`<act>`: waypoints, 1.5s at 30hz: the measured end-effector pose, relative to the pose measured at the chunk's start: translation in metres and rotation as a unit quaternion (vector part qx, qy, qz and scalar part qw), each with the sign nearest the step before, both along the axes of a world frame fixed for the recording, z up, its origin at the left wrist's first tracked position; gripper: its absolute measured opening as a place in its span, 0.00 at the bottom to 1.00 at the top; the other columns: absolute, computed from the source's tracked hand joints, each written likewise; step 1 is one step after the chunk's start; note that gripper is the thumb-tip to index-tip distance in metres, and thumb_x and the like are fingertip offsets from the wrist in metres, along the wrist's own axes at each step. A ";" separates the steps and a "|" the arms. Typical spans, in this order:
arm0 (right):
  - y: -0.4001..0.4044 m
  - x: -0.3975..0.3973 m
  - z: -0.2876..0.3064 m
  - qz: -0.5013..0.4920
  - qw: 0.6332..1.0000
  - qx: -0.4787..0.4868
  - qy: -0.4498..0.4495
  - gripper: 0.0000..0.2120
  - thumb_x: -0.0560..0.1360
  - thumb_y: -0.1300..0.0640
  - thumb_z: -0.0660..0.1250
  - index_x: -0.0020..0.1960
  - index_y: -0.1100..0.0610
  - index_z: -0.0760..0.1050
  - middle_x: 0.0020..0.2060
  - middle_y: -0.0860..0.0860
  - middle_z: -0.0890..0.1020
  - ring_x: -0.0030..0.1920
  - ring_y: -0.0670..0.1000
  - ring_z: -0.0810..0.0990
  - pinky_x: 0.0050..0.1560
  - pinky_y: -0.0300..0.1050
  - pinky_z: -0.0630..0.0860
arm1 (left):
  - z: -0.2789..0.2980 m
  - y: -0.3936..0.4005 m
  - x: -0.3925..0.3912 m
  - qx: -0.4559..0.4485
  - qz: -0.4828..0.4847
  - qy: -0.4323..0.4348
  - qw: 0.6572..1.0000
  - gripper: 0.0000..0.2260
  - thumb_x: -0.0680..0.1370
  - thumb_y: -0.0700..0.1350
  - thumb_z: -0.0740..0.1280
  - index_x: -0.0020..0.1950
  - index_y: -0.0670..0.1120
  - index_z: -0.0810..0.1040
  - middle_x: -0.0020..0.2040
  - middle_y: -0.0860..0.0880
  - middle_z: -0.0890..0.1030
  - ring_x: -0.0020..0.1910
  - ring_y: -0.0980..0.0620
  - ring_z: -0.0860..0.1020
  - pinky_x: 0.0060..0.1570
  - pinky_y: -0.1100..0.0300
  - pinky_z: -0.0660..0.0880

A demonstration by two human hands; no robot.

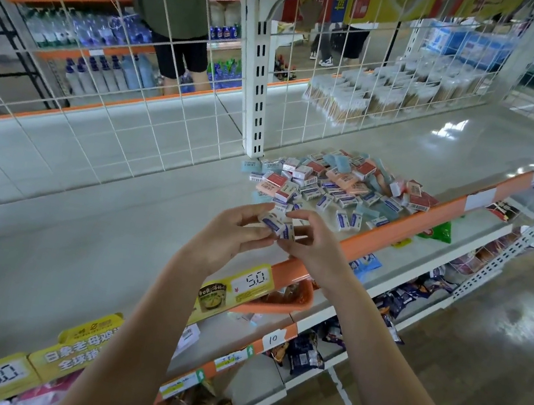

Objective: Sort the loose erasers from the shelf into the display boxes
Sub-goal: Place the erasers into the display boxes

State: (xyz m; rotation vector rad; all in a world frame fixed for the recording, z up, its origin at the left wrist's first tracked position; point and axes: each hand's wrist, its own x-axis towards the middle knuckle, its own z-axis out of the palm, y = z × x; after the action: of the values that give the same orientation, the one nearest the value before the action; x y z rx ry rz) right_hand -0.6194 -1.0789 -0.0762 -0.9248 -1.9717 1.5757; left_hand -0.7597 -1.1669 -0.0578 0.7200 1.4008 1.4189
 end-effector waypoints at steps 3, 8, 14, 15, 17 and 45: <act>-0.003 -0.006 0.003 0.023 0.999 0.038 -0.021 0.19 0.73 0.57 0.70 0.60 0.44 0.71 0.58 0.47 0.77 0.56 0.50 0.77 0.54 0.50 0.77 | 0.001 -0.012 -0.003 -0.008 0.028 0.066 0.997 0.16 0.75 0.30 0.65 0.61 0.42 0.75 0.52 0.43 0.80 0.41 0.54 0.83 0.43 0.66 0.78; -0.013 -0.030 0.010 0.043 0.993 0.106 -0.037 0.17 0.73 0.58 0.70 0.60 0.52 0.72 0.50 0.44 0.77 0.54 0.44 0.76 0.50 0.34 0.71 | 0.007 -0.048 -0.025 -0.033 0.068 0.206 0.976 0.10 0.73 0.34 0.69 0.48 0.49 0.77 0.46 0.47 0.81 0.36 0.57 0.81 0.37 0.65 0.78; -0.051 -0.077 0.022 0.123 0.974 0.191 -0.026 0.13 0.73 0.63 0.69 0.56 0.54 0.77 0.48 0.47 0.79 0.49 0.45 0.78 0.43 0.23 0.68 | 0.017 -0.121 -0.063 -0.054 0.162 0.353 0.920 0.12 0.71 0.38 0.73 0.43 0.55 0.76 0.40 0.54 0.81 0.35 0.59 0.77 0.37 0.60 0.74; -0.060 -0.086 0.024 0.139 0.969 0.204 -0.018 0.13 0.72 0.64 0.69 0.55 0.55 0.77 0.48 0.48 0.78 0.48 0.47 0.79 0.45 0.26 0.70 | 0.018 -0.135 -0.069 -0.058 0.180 0.374 0.908 0.13 0.70 0.39 0.73 0.42 0.56 0.75 0.39 0.56 0.81 0.36 0.61 0.77 0.38 0.62 0.74; -0.083 -0.104 0.029 0.174 0.961 0.214 -0.006 0.13 0.71 0.66 0.70 0.55 0.58 0.78 0.48 0.51 0.77 0.47 0.50 0.80 0.48 0.34 0.73 | 0.022 -0.162 -0.080 -0.062 0.216 0.401 0.888 0.14 0.70 0.39 0.74 0.42 0.58 0.75 0.39 0.58 0.80 0.35 0.66 0.75 0.37 0.69 0.72; -0.352 -0.275 0.036 0.371 0.809 0.440 -0.116 0.11 0.74 0.59 0.67 0.55 0.55 0.77 0.46 0.49 0.78 0.52 0.49 0.70 0.49 0.41 0.68 | 0.019 -0.445 -0.224 -0.140 0.200 0.502 0.830 0.10 0.74 0.44 0.70 0.50 0.56 0.76 0.45 0.61 0.76 0.41 0.61 0.75 0.38 0.75 0.70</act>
State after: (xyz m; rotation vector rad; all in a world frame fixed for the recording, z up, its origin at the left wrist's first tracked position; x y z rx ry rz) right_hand -0.8944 -1.4310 -0.0404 0.0822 -3.0147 0.5904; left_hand -0.9841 -1.6116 -0.0387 1.0876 2.6470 1.0822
